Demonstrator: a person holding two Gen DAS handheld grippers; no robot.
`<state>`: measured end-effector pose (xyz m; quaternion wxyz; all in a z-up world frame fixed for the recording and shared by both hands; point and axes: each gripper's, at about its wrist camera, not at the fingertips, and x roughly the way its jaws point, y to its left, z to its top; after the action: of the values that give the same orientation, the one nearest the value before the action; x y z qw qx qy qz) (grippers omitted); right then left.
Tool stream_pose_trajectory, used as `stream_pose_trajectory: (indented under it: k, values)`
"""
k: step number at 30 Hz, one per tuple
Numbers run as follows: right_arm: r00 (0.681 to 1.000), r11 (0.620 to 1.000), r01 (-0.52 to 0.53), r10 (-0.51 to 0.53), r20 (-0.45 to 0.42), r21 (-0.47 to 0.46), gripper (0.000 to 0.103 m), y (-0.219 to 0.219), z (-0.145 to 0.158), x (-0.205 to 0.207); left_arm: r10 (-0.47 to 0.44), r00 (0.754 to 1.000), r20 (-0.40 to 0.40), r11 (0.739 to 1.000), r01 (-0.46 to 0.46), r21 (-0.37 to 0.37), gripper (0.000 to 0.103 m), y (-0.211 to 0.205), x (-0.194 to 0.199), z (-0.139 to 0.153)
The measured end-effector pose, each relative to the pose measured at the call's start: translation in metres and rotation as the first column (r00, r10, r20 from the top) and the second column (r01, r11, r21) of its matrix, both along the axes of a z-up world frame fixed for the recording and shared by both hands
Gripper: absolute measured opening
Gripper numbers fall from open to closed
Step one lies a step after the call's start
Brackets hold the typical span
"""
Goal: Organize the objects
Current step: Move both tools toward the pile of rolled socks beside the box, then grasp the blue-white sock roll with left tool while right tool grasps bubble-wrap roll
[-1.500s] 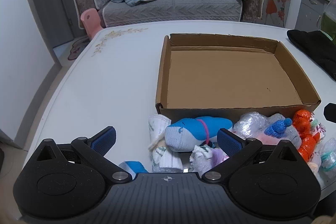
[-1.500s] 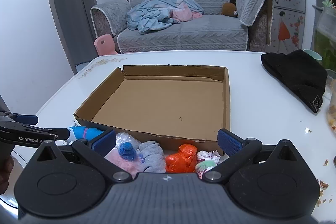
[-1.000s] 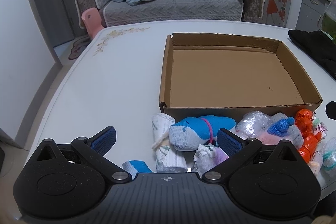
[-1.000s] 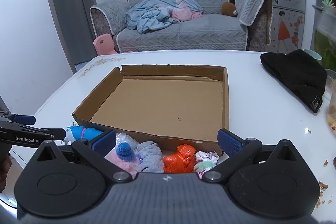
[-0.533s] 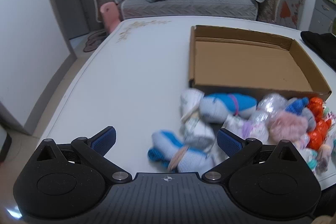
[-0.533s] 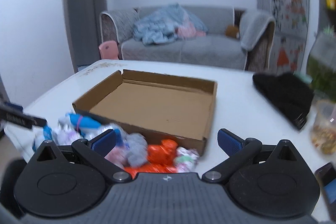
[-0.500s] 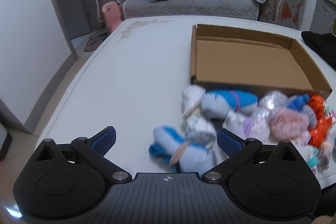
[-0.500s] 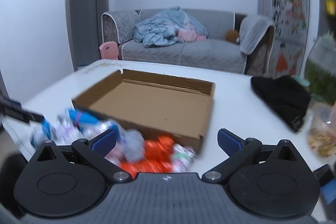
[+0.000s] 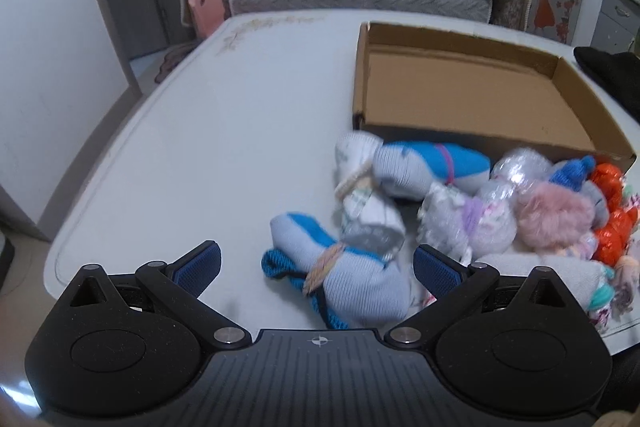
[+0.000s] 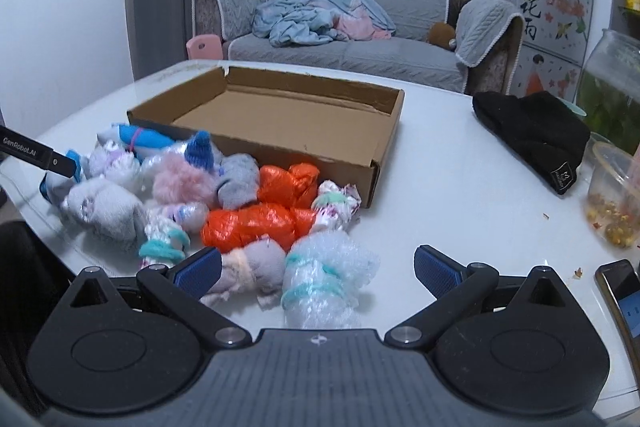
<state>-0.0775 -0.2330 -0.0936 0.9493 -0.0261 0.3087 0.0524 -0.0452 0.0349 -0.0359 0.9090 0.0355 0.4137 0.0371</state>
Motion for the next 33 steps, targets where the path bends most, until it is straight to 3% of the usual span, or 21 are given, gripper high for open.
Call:
stream_pose_trajectory:
  k: [13,19,25,33]
  values:
    - [0.996,0.996,0.086,-0.086,0.003,0.009,0.102,-0.005,0.007,0.012,-0.035,0.998,0.045,0.999,0.035,-0.001,0.102,-0.01,0.008,0.008]
    - [0.997,0.997,0.075,-0.075,-0.015,-0.001,0.102,-0.007,0.0,0.008,0.007,1.0,0.018,1.0,-0.008,0.018,0.102,-0.003,0.005,-0.009]
    - [0.998,0.999,0.034,-0.034,-0.055,-0.002,0.082,-0.011,-0.018,-0.003,0.048,0.999,0.008,0.998,-0.048,-0.032,0.103,0.017,-0.003,-0.023]
    - [0.996,1.0,-0.008,0.007,-0.089,-0.014,0.061,-0.004,-0.03,0.0,0.05,0.999,-0.002,0.999,-0.05,-0.001,0.102,0.017,0.006,-0.03]
